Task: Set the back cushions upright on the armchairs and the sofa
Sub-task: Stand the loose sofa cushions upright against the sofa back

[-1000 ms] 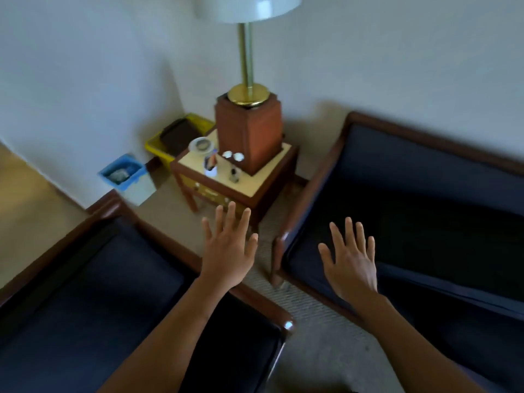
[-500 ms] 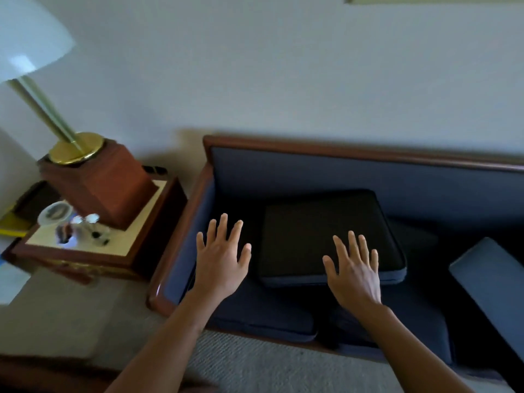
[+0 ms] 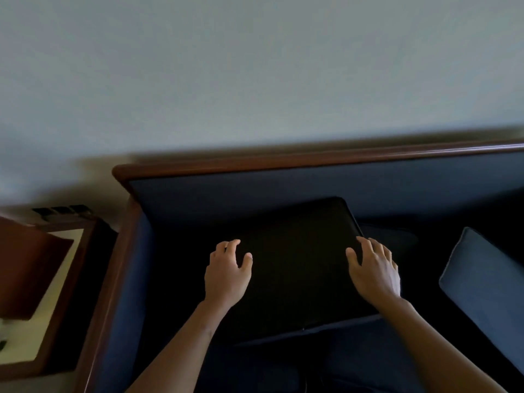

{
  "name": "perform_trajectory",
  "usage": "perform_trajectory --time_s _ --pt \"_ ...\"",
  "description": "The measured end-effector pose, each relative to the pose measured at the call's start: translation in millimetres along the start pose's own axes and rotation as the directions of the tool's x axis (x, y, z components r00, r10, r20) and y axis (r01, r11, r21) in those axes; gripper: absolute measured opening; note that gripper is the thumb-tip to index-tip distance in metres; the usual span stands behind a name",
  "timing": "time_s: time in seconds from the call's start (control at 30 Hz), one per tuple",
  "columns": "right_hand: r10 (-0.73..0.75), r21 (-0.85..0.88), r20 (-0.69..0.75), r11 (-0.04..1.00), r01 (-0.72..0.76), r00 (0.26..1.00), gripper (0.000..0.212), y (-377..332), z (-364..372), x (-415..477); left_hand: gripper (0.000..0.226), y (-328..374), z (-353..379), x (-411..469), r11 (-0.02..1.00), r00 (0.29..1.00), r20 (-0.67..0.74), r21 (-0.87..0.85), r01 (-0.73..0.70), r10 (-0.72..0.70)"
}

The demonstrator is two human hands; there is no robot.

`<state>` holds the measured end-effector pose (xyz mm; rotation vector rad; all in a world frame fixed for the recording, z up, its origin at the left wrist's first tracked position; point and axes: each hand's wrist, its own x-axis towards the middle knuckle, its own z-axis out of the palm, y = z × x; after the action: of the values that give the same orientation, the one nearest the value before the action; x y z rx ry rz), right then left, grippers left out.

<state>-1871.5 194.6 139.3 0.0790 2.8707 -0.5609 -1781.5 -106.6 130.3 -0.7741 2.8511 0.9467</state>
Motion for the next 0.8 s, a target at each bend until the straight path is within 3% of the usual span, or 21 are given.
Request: perform_trajectory --time_s 0.13,0.23,0.37,0.57,0.8 --pt "0.145 0.058 0.063 0.987 -0.149 0.987 0.059 0 23 63 0.056 -18 43 63 0.968 0.970 0.082 -0.091 0.235 -0.228" --pt "0.222 0.073 0.090 0.971 -0.229 0.971 0.064 8 48 111 0.062 -39 80 103 0.899 0.905 0.125 -0.127 0.420 -0.406" --pt "0.293 0.044 0.134 0.953 -0.301 0.947 0.077 20 86 165 0.084 -78 121 147 0.797 0.791 0.170 -0.044 0.602 -0.588" --pt "0.239 -0.127 0.000 0.963 -0.237 0.971 0.093 38 127 203 0.133 -130 159 188 0.605 0.640 0.226 -0.211 0.768 -0.734" --pt "0.289 -0.145 -0.083 0.943 -0.299 0.954 0.097 53 145 215 0.151 -158 192 200 0.543 0.615 0.230 -0.308 0.781 -0.755"
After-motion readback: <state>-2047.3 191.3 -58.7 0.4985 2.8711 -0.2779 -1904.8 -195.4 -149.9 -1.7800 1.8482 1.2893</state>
